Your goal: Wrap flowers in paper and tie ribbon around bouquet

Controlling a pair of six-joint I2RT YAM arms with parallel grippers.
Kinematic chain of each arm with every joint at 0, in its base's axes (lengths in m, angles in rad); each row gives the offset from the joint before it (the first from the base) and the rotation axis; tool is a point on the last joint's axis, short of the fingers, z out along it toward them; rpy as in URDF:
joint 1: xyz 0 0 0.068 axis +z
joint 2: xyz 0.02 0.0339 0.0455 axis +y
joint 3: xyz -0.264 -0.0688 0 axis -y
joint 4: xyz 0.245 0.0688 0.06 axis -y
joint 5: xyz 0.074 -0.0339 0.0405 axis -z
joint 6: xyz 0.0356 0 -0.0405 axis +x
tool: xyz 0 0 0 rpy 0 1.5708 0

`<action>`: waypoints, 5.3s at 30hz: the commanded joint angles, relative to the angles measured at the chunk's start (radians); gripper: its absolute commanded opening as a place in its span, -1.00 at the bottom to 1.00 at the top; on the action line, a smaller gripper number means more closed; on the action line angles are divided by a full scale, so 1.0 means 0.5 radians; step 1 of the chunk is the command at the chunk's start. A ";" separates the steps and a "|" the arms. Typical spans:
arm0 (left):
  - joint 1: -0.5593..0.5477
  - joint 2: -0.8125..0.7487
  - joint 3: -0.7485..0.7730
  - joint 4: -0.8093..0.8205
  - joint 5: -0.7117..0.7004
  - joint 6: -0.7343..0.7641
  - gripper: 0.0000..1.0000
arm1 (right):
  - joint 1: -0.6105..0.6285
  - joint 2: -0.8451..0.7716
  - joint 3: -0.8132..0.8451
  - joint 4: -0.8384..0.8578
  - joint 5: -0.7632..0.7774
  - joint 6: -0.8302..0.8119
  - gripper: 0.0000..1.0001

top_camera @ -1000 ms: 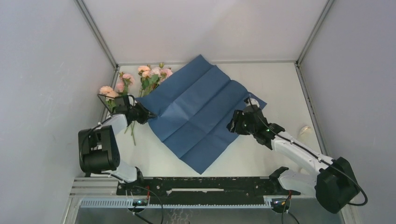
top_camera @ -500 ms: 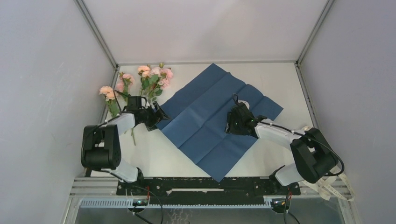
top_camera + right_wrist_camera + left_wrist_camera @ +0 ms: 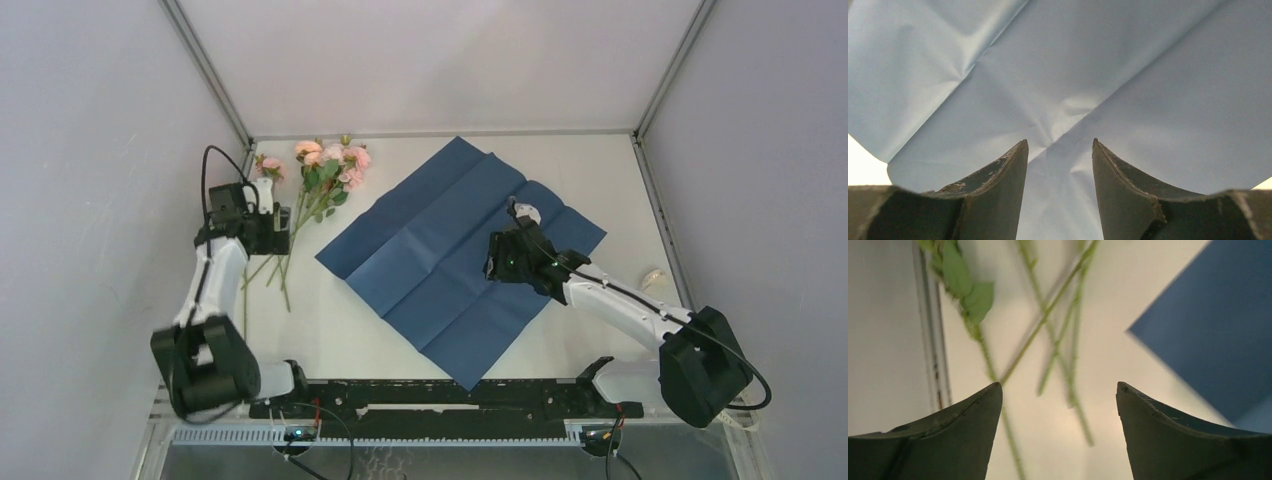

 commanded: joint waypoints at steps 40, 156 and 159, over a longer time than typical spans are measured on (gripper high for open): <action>0.662 0.311 0.674 -0.485 0.863 -0.177 -1.00 | 0.590 -0.420 0.236 0.099 0.069 -0.246 0.21; 0.319 1.091 0.913 -0.550 0.042 -0.117 0.10 | 0.470 -0.047 0.562 -0.555 0.543 -0.346 0.11; 0.313 1.191 0.986 -0.523 -0.022 -0.199 0.19 | 0.355 -0.119 0.474 -0.503 0.480 -0.386 0.11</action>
